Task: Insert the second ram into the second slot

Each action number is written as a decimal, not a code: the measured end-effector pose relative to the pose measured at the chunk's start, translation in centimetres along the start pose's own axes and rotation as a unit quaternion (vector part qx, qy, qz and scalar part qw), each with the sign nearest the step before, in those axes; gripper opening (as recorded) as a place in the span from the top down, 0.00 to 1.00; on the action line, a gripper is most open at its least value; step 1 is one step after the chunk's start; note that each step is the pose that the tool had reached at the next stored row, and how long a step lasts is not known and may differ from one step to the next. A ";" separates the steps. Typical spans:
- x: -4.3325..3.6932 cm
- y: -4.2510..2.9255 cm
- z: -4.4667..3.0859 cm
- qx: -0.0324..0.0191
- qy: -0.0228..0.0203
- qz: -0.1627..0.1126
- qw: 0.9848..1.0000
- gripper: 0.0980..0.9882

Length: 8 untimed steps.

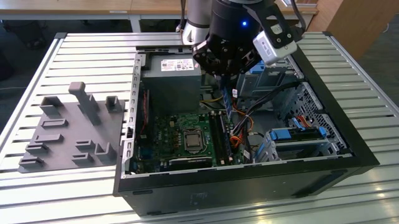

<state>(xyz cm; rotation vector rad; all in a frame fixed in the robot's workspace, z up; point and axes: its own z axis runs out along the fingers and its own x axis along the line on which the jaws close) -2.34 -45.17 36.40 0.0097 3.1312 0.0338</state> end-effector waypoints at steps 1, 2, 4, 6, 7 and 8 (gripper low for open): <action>0.00 0.00 0.04 0.000 0.000 0.000 1.000 0.96; 0.00 0.00 0.07 0.000 0.000 0.000 1.000 0.96; 0.00 0.00 0.15 0.000 0.000 0.000 1.000 0.96; 0.00 -0.01 0.24 0.000 0.000 0.000 1.000 0.96; 0.00 -0.01 0.28 0.000 0.000 0.000 1.000 0.96; 0.00 -0.01 0.31 0.000 0.000 0.000 1.000 0.96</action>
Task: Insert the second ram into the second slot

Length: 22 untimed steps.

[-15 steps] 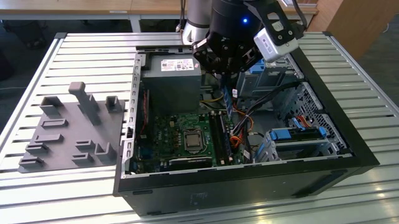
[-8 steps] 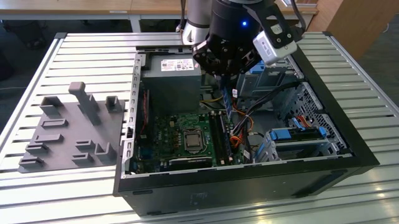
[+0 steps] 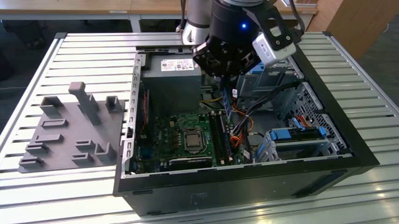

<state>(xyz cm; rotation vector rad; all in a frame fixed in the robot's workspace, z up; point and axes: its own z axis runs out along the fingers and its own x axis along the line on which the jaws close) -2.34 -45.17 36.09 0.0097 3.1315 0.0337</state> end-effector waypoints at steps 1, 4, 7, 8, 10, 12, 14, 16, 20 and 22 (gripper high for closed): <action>0.00 0.00 0.04 0.000 0.000 0.000 1.000 0.96; 0.00 0.00 0.13 0.000 0.000 0.000 1.000 0.96; 0.00 -0.01 0.22 0.000 0.000 0.000 1.000 0.96; 0.00 -0.01 0.24 0.000 0.000 0.000 1.000 0.96; 0.00 -0.01 0.29 0.000 0.000 0.000 1.000 0.96; 0.00 -0.01 0.33 0.000 0.000 0.000 1.000 0.96; 0.00 -0.01 0.37 0.000 0.000 0.000 1.000 0.96; 0.00 -0.01 0.40 0.000 0.000 0.000 1.000 0.96; 0.00 -0.01 0.48 0.000 0.000 0.000 1.000 0.96; 0.00 -0.01 0.51 0.000 0.000 0.000 1.000 0.96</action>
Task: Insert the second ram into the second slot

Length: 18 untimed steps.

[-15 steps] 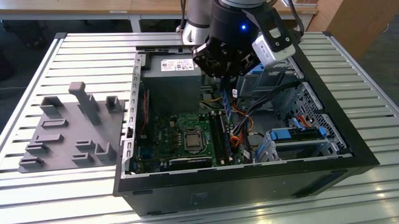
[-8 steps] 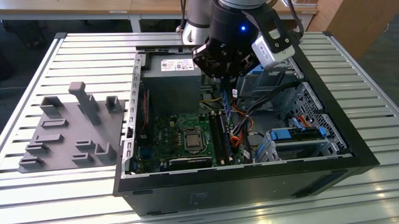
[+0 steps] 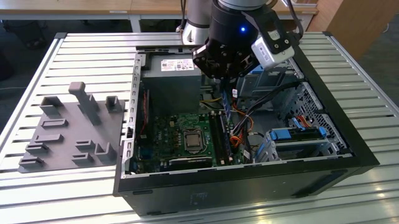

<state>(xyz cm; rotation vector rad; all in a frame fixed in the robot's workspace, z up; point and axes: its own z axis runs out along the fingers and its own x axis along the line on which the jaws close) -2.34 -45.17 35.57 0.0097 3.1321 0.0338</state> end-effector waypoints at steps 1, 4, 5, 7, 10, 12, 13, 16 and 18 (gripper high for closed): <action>0.00 0.00 0.02 0.000 0.000 0.000 1.000 0.96; 0.01 -0.01 0.53 0.000 0.001 0.000 1.000 0.96; 0.01 -0.01 0.54 0.000 0.001 0.000 1.000 0.96; 0.01 -0.01 0.57 0.000 0.001 0.000 1.000 0.96; 0.01 -0.02 0.62 0.000 0.001 0.000 1.000 0.96; 0.01 -0.02 0.64 0.000 0.001 0.000 1.000 0.96; 0.01 -0.02 0.66 0.000 0.001 0.000 1.000 0.96; 0.01 -0.02 0.72 0.000 0.001 0.000 1.000 0.96; 0.01 -0.02 0.78 0.000 0.001 0.000 1.000 0.96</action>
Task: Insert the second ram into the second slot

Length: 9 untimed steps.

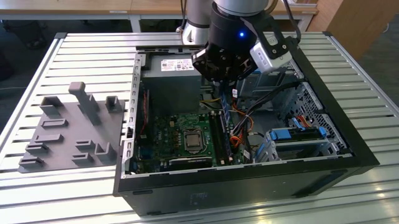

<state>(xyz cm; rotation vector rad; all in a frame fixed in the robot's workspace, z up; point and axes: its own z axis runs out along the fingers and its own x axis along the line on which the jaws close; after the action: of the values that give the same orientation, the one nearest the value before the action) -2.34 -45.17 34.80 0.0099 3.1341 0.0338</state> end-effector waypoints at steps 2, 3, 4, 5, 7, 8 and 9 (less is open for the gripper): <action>0.00 0.00 0.04 0.000 0.000 0.000 1.000 0.96; 0.00 0.00 0.06 0.000 0.000 0.000 1.000 0.96; 0.00 0.00 0.09 0.000 0.000 0.000 1.000 0.96; 0.00 0.00 0.12 0.000 0.000 0.000 1.000 0.96; 0.00 -0.01 0.19 0.000 0.001 0.000 1.000 0.96; 0.00 -0.01 0.22 0.000 0.001 0.000 1.000 0.96; 0.00 -0.01 0.27 0.000 0.001 0.000 1.000 0.96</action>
<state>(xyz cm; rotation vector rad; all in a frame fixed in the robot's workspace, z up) -2.34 -45.17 34.53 0.0098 3.1356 0.0339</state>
